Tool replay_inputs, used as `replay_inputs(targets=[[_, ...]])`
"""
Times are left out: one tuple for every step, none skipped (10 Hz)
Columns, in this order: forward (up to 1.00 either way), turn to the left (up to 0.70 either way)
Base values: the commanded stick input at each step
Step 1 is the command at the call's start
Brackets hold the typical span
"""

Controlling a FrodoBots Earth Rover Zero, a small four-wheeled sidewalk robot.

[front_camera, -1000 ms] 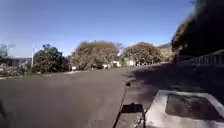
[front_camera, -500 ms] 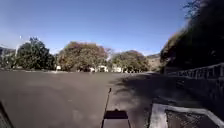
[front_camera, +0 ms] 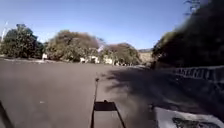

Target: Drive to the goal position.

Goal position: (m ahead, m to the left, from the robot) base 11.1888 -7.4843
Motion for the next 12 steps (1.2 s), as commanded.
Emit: replay_inputs(targets=[[1.00, -0.27], [1.00, -0.27], [1.00, -0.27], [1.00, -0.27], [1.00, 0.00], [1.00, 0.00], [1.00, 0.00], [1.00, 0.00], [1.00, 0.00], [1.00, 0.00], [1.00, 0.00], [1.00, 0.00]])
